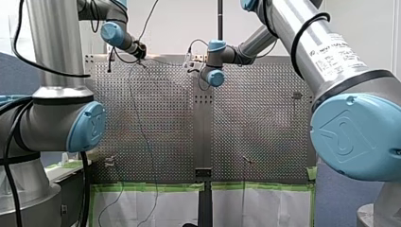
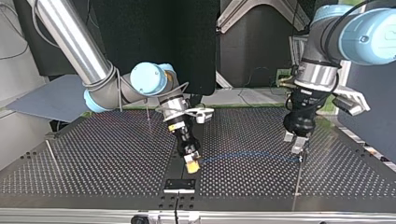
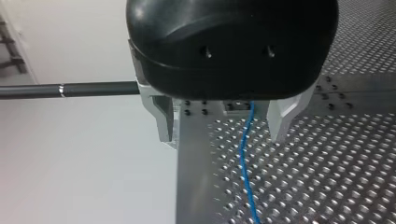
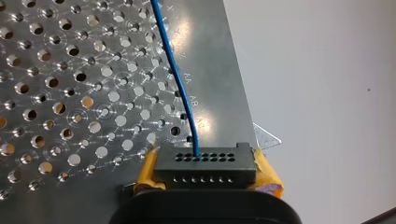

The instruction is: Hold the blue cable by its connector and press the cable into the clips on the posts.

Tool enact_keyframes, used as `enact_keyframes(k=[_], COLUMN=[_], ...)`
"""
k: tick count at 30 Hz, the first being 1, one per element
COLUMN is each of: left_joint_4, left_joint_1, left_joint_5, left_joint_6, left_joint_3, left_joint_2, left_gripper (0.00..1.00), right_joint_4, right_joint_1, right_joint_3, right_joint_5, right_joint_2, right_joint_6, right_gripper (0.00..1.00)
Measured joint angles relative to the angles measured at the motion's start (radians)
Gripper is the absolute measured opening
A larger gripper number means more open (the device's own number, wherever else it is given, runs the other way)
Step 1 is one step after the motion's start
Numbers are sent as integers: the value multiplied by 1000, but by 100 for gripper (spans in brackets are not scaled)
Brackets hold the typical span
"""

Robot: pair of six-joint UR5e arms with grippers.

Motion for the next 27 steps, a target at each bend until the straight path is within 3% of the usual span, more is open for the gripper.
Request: enact_keyframes(k=[10, 27], left_joint_4=[21, 72], left_joint_1=[-55, -182], left_joint_5=[-39, -189], left_joint_6=[-23, 5], left_joint_3=[28, 155], left_joint_2=[-76, -226], left_gripper=[100, 100], right_joint_4=[-1, 8], right_joint_1=[0, -1], right_joint_3=[0, 1], right_joint_5=[0, -1], right_joint_2=[1, 1], right_joint_6=[-1, -6], right_gripper=[0, 0])
